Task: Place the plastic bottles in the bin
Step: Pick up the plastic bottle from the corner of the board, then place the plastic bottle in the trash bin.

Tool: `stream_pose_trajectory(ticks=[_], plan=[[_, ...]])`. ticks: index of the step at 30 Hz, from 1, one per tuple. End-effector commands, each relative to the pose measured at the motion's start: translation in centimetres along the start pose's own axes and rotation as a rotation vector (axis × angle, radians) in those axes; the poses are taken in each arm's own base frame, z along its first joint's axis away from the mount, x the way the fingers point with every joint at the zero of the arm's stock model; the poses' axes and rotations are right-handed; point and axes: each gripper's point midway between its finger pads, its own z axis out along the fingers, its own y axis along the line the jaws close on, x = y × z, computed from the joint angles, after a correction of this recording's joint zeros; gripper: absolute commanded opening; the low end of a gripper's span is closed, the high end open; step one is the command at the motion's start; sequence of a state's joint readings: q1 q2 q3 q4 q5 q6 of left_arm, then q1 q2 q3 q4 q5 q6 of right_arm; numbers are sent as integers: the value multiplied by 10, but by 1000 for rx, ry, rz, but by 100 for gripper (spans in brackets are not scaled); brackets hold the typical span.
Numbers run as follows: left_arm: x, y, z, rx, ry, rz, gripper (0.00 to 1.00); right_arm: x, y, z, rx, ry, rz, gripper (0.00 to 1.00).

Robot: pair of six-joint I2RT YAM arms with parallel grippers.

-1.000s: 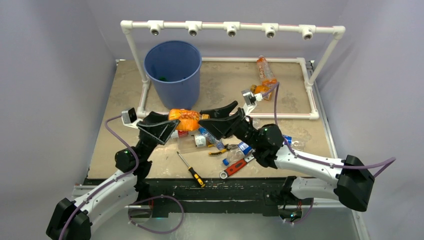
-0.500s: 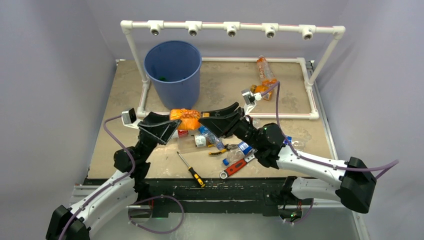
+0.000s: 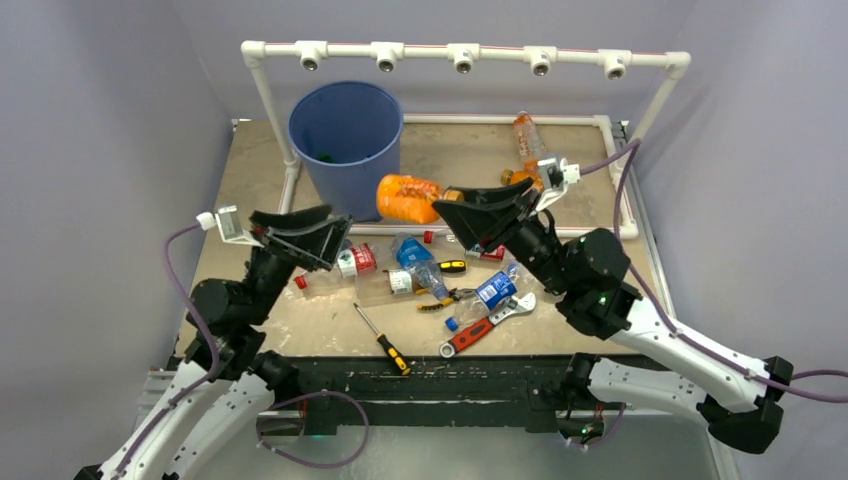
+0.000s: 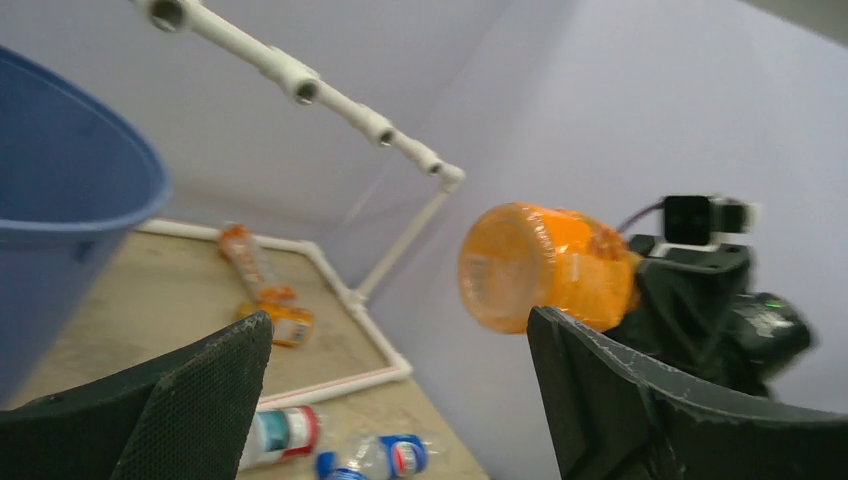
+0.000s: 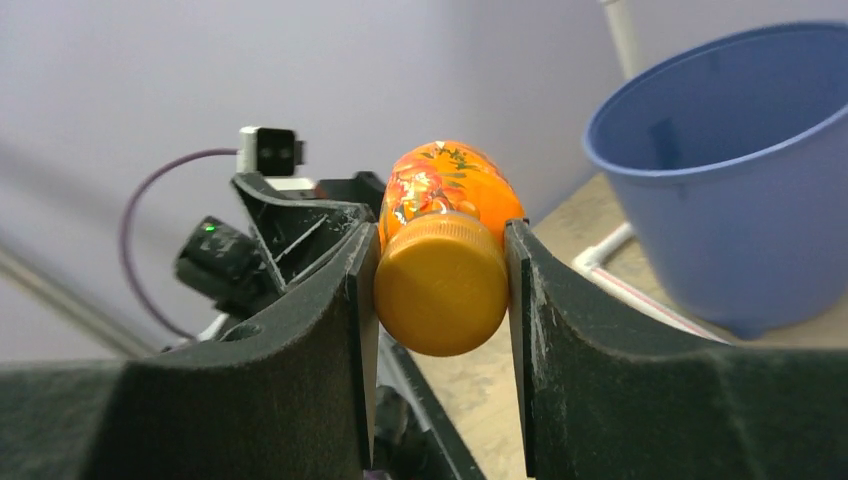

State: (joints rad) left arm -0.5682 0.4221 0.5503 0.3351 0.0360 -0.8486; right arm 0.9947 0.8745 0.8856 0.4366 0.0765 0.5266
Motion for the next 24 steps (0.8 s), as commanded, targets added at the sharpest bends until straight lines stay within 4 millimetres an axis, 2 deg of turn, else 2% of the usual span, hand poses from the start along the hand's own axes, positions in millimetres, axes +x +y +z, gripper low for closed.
stream_pose_trajectory(ticks=[1, 2, 5, 7, 9, 12, 17, 24], plan=[[2, 86, -17, -463, 166, 366, 95, -16, -33, 9, 230, 71, -203, 0], [-4, 98, -19, -545, 184, 409, 95, -18, -36, 16, 256, 88, -228, 0], [2, 135, -30, -739, 264, 488, 95, -13, -54, 39, 363, 149, -294, 0], [9, 149, -36, -786, 284, 497, 95, -13, -61, 57, 413, 157, -312, 0], [13, 153, -40, -777, 259, 486, 95, -9, -64, 72, 420, 164, -327, 0], [8, 144, -44, -709, 181, 462, 94, -7, -70, 97, 442, 144, -363, 0], [-1, 119, -45, -572, 108, 449, 94, 16, -95, 141, 504, 144, -424, 0], [-5, 110, -49, -533, 84, 445, 94, 34, -128, 191, 517, 107, -451, 0]])
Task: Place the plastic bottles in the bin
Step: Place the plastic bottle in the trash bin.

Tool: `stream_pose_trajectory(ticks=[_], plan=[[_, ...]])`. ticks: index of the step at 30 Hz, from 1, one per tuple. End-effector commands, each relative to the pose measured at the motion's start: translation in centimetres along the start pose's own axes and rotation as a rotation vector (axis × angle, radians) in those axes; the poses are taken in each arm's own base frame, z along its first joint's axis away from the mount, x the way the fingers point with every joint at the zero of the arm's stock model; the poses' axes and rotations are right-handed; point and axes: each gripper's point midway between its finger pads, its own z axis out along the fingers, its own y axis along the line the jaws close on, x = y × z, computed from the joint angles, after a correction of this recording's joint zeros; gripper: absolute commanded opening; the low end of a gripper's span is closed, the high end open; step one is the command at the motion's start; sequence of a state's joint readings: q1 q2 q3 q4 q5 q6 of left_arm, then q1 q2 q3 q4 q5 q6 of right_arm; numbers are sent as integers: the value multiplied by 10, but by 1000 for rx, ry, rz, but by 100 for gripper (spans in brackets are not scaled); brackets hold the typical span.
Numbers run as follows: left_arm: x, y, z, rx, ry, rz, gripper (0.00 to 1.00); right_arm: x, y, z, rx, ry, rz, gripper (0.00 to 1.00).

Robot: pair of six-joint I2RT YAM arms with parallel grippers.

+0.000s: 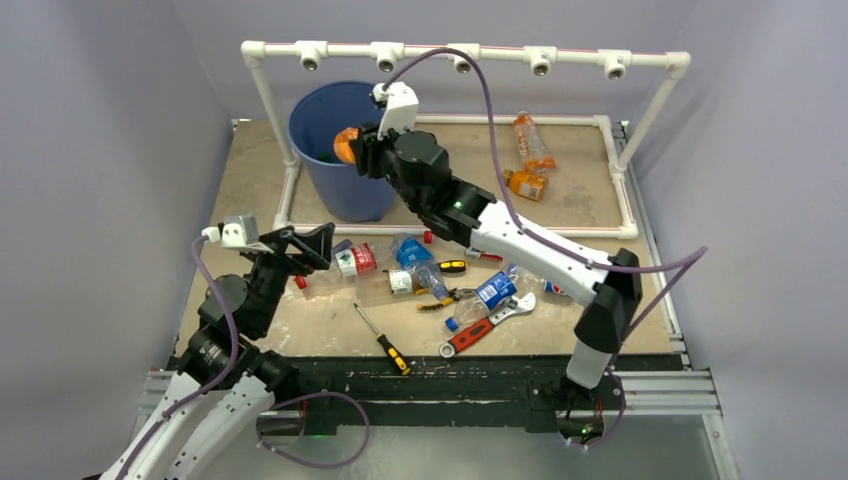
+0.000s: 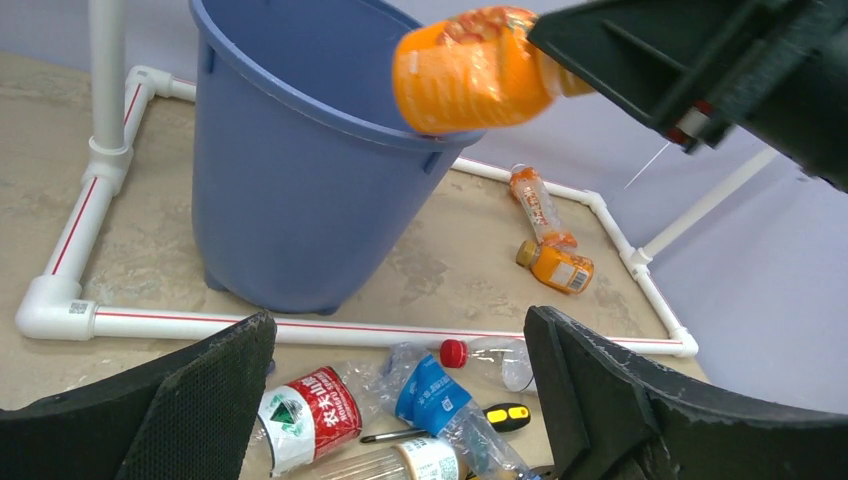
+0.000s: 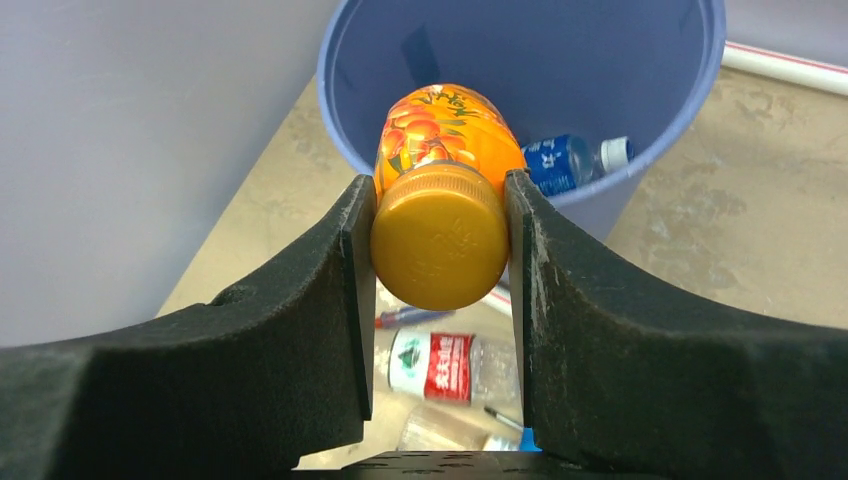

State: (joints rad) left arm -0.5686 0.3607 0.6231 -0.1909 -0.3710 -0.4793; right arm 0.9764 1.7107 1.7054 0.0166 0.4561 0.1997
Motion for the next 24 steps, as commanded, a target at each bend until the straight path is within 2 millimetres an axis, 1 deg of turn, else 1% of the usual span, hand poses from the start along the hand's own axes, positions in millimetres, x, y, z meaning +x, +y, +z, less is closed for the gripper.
stream_pose_trajectory(ticks=[1, 3, 6, 11, 13, 14, 15, 17, 18, 19, 20, 21, 24], plan=[[0, -2, 1, 21, -9, 21, 94, -49, -5, 25, 35, -143, 23, 0], [0, -2, 1, 20, -7, 23, 94, -52, -9, 35, 47, -163, 30, 0], [0, -3, 0, 26, -7, 20, 94, -65, -14, 41, 41, -216, 51, 0], [1, -5, 0, 37, -3, 15, 94, -75, -18, 56, -2, -264, 66, 0], [-1, -5, -1, 39, -8, 13, 94, -68, -15, 71, -23, -239, 58, 0], [-1, -4, -1, 35, -10, 12, 94, -57, -14, 82, -33, -209, 46, 0], [-2, -4, -1, 32, -14, 12, 94, -49, -10, 90, -54, -185, 36, 0], [-4, 0, -2, 16, -23, 10, 94, -40, -1, 101, -92, -157, 28, 0], [-5, 1, -3, 8, -29, 8, 94, -32, 5, 108, -117, -135, 20, 0], [-6, 3, -4, -2, -36, 7, 94, -30, 9, 112, -132, -126, 17, 0], [-8, 6, -5, -13, -43, 5, 94, -23, 11, 117, -138, -109, 14, 0], [-9, 8, -6, -24, -51, 3, 94, -24, 14, 120, -148, -110, 18, 0], [-13, 15, -8, -56, -71, -5, 94, -8, 12, 125, -139, -67, 12, 0]])
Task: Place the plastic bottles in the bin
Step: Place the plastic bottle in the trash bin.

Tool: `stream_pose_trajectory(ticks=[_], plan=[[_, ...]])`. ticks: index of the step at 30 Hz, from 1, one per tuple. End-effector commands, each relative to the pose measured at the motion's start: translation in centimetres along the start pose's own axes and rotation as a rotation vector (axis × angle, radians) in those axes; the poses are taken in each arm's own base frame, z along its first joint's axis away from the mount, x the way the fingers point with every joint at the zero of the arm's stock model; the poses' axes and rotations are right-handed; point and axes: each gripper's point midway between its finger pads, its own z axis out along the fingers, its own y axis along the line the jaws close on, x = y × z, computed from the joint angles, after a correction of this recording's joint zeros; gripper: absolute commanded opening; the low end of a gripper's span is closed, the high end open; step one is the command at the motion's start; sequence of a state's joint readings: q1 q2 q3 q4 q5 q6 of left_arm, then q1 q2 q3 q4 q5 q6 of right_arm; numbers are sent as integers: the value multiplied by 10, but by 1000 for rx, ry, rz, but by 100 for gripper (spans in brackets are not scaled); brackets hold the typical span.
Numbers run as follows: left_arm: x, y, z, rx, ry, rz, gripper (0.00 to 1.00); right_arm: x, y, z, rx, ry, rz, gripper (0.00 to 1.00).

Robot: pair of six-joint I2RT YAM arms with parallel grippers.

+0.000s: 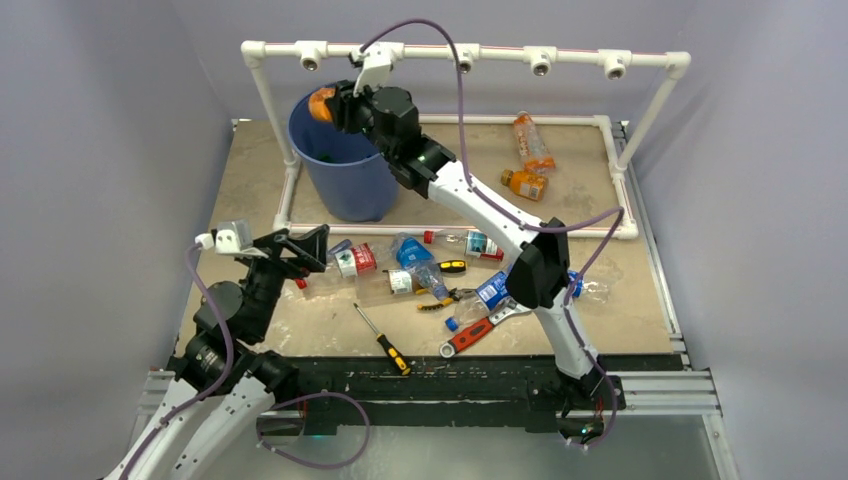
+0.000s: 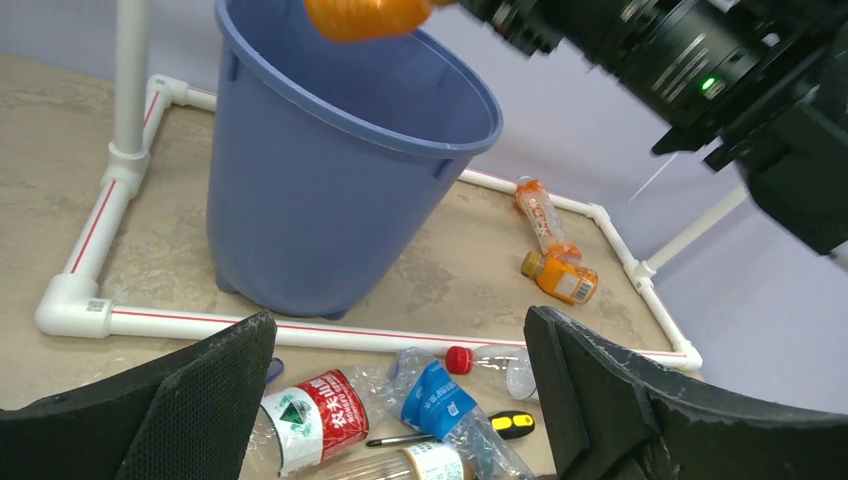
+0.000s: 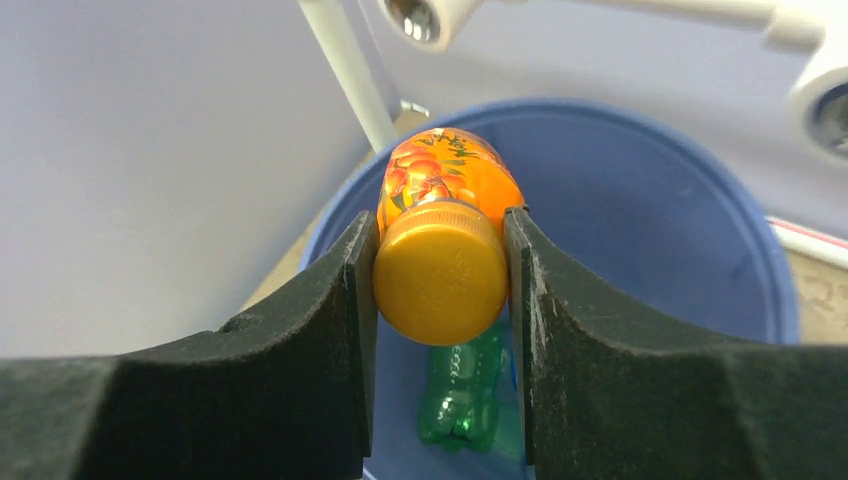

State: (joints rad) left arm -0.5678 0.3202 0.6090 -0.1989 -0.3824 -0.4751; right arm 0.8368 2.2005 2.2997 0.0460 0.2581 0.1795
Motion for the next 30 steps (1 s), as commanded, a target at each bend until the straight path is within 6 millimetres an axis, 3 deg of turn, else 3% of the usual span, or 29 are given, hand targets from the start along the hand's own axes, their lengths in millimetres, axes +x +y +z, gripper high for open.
stream_pose_trajectory(ticks=[1, 5, 12, 14, 16, 18, 20, 26, 30], plan=[[-11, 12, -3, -60, -56, -4, 94, 8, 11, -3, -49, 59, -5, 0], [-12, 14, -3, -69, -64, -8, 94, 30, 7, -6, -43, 104, -16, 0], [-9, 13, -1, -66, -49, -5, 94, 48, 16, -5, -97, 142, -7, 0], [-8, 13, 0, -65, -48, -3, 94, 48, 20, -6, -116, 148, 4, 18], [-7, 12, 0, -60, -45, -2, 94, 46, 22, -8, -127, 151, 16, 46], [-7, 11, 0, -56, -42, -1, 95, 38, 26, -11, -143, 145, 31, 63], [-6, 10, 1, -51, -38, 1, 95, 28, 32, -15, -170, 139, 44, 74], [-4, 8, 2, -38, -30, 3, 95, -30, 38, -36, -192, 56, 79, 87], [-3, 5, 2, -21, -26, 2, 95, -85, 44, -72, -224, -42, 109, 92]])
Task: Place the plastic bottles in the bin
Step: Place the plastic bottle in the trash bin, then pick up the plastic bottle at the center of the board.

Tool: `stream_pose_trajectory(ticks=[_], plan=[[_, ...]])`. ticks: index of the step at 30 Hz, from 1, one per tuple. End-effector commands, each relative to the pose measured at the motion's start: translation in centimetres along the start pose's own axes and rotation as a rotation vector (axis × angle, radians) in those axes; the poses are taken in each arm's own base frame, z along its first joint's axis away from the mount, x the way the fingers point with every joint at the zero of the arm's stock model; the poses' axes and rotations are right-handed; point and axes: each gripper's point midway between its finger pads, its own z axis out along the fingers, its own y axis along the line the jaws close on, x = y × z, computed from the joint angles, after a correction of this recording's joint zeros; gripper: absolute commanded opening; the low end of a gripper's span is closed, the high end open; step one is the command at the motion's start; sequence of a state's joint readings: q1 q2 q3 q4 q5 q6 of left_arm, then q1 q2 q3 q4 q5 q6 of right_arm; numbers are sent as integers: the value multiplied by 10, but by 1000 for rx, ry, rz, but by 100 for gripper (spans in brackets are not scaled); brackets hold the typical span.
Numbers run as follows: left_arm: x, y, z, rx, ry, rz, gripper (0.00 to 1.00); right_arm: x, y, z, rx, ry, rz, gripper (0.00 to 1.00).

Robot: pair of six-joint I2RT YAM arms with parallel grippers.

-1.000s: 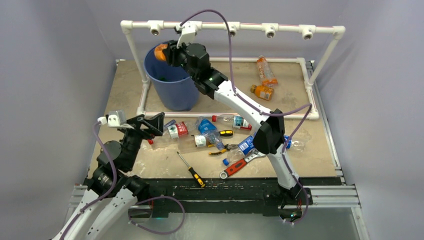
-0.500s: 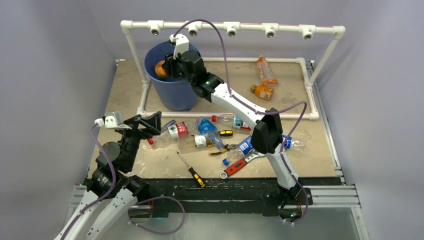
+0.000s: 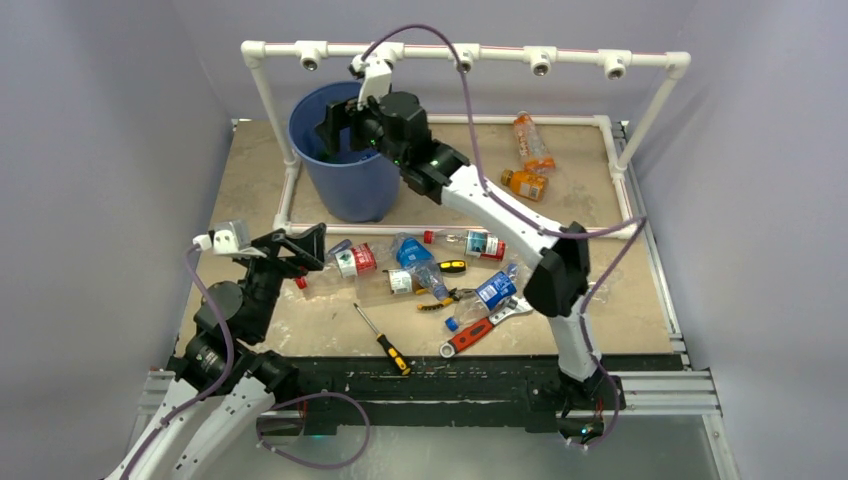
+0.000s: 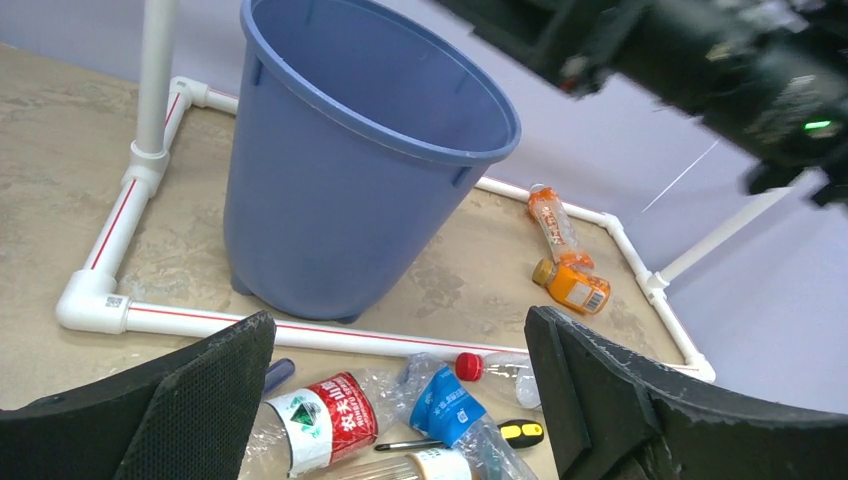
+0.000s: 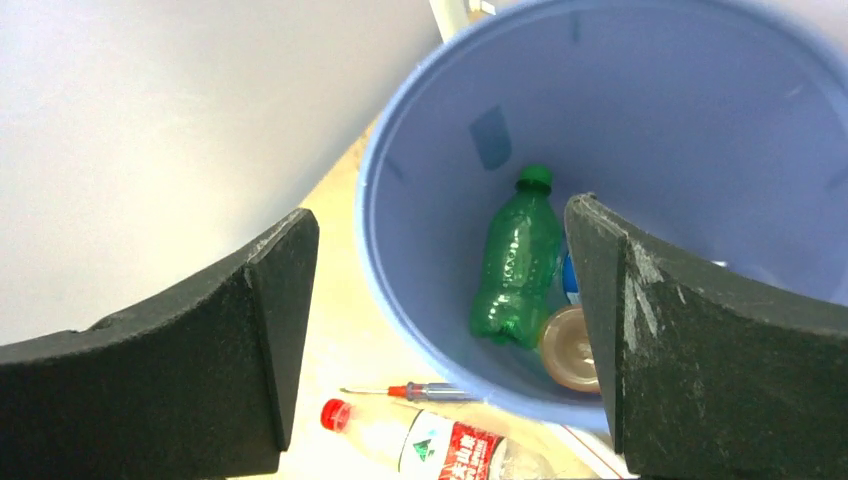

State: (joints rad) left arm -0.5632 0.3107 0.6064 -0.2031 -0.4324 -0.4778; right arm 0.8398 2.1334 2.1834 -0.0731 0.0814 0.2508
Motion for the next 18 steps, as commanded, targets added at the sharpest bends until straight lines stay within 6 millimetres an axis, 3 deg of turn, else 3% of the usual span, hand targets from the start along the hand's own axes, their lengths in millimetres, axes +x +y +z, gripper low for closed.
stream_pose_trajectory(ticks=[1, 3, 5, 8, 12, 14, 18], plan=[[2, -6, 3, 33, 1, 5, 96, -124, 37, -81, -104, -267, 45, 93], [4, -7, 5, 35, 10, 5, 97, -136, 41, -121, -128, -318, 57, 93], [5, -6, 6, 24, 18, 5, 99, -134, 40, -155, -146, -355, 80, 94], [5, -3, 8, -4, 28, 4, 99, -114, 27, -203, -141, -383, 126, 94], [1, -3, 8, -18, 19, -17, 99, -64, 2, -255, -92, -352, 202, 96], [-2, -10, 8, 17, 10, -34, 99, -31, -7, -274, -74, -283, 236, 98], [-6, -24, 6, 92, -9, -72, 99, 15, -33, -313, 14, -215, 277, 99]])
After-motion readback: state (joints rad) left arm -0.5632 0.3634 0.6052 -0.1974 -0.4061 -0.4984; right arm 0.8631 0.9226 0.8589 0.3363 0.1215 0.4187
